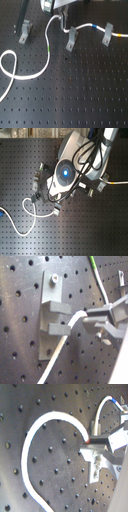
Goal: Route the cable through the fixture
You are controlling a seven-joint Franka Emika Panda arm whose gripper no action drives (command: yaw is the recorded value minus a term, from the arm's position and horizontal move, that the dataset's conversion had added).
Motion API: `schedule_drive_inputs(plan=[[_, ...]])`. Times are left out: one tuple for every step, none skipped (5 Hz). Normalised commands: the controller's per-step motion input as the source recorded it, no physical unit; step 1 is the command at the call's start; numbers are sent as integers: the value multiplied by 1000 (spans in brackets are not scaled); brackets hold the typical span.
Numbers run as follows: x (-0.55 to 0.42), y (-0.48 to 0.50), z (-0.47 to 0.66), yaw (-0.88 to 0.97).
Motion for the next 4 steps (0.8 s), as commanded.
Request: schedule_drive_inputs(plan=[[303, -220, -406, -186], [268, -301, -484, -191], [104, -173, -520, -106], [-58, -35, -458, 0]])
